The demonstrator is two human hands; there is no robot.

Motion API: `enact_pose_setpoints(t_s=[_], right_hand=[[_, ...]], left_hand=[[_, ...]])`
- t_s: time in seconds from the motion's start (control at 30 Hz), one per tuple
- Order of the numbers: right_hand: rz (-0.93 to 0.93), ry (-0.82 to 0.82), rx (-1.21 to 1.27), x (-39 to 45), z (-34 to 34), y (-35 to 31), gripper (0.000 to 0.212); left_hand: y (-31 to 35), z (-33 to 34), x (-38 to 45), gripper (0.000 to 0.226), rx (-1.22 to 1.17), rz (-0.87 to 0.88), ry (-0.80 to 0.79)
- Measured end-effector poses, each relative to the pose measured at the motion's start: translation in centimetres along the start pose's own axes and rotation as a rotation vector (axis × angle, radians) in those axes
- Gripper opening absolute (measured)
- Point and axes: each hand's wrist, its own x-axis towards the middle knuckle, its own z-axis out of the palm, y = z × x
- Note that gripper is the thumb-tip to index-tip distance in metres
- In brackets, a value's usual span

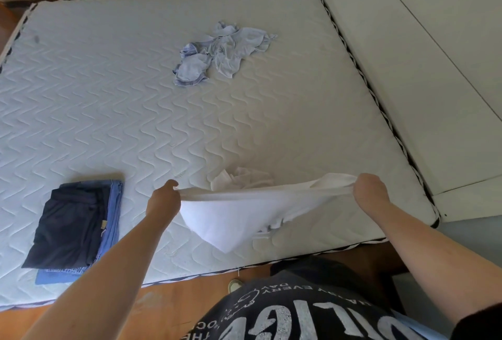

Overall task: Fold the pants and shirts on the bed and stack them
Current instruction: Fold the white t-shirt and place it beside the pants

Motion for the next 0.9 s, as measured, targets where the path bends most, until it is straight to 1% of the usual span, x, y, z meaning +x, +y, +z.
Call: enact_pose_setpoints(t_s=[0.07, 0.1, 0.2, 0.23, 0.27, 0.33, 0.37, 0.47, 0.57, 0.67, 0.73, 0.9], right_hand=[[0.025, -0.006, -0.018, 1.5, -0.9, 0.5, 0.019], [0.033, -0.017, -0.012, 2.2, -1.3, 0.8, 0.017], [0.061, -0.082, 0.054, 4.4, -2.3, 1.6, 0.016], [0.081, -0.131, 0.08, 5.4, -2.7, 1.7, 0.017], [0.109, -0.173, 0.138, 6.2, -2.9, 1.8, 0.016], [0.16, -0.22, 0.382, 7.7, -3.4, 1.5, 0.01], [0.178, -0.195, 0.502, 8.6, -3.8, 1.4, 0.014], [0.172, -0.132, 0.855, 11.0, -5.7, 0.0, 0.022], [0.092, -0.124, 1.094, 13.6, -9.5, -2.4, 0.025], [0.0, -0.086, 1.184, 16.5, -14.6, -5.5, 0.03], [-0.082, -0.014, 1.231, 18.2, -19.0, -7.7, 0.031], [-0.324, 0.207, 1.288, 20.6, -31.7, -11.8, 0.031]], left_hand=[[0.9, -0.2, 1.2, 0.028, 0.098, -0.015, -0.036], [1.6, -0.2, 1.8, 0.025, 0.121, -0.05, -0.059], [3.7, -0.6, 3.6, 0.015, 0.055, -0.15, -0.126], [4.8, -0.6, 4.1, 0.011, -0.006, -0.186, -0.155], [5.8, -0.7, 4.5, 0.009, -0.137, -0.234, -0.174], [7.8, -1.2, 4.9, 0.016, -0.433, -0.329, -0.12], [8.9, -1.8, 5.2, 0.018, -0.546, -0.351, -0.093], [11.7, -4.6, 6.4, 0.015, -0.687, -0.268, -0.048], [14.7, -8.7, 8.1, 0.008, -0.798, -0.173, 0.04], [18.8, -13.6, 9.6, 0.007, -0.858, -0.075, 0.136], [21.7, -16.9, 10.5, 0.002, -0.821, -0.006, 0.21], [29.1, -26.5, 10.9, 0.012, -0.757, 0.127, 0.4]])
